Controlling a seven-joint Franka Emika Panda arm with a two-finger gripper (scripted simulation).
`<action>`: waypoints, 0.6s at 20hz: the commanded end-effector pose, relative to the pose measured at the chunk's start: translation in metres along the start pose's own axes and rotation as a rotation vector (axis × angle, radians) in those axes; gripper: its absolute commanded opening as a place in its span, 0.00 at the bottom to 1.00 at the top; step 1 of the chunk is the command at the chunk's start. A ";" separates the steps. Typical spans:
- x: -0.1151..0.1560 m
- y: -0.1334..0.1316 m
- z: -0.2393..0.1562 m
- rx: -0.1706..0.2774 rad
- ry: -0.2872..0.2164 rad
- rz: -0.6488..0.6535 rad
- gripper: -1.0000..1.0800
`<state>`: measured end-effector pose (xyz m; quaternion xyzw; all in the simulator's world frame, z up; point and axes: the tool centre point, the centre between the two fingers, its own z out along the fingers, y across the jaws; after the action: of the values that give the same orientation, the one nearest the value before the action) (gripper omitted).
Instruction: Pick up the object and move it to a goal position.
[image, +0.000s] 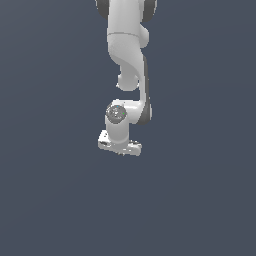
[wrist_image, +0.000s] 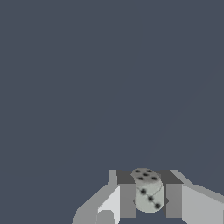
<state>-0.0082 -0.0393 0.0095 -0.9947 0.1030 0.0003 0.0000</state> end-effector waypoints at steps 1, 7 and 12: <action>0.000 0.000 0.001 0.000 0.000 0.000 0.00; -0.001 -0.001 -0.001 0.000 0.000 0.000 0.00; -0.010 -0.006 -0.006 0.000 0.000 0.000 0.00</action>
<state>-0.0146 -0.0340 0.0137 -0.9946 0.1034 0.0003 -0.0001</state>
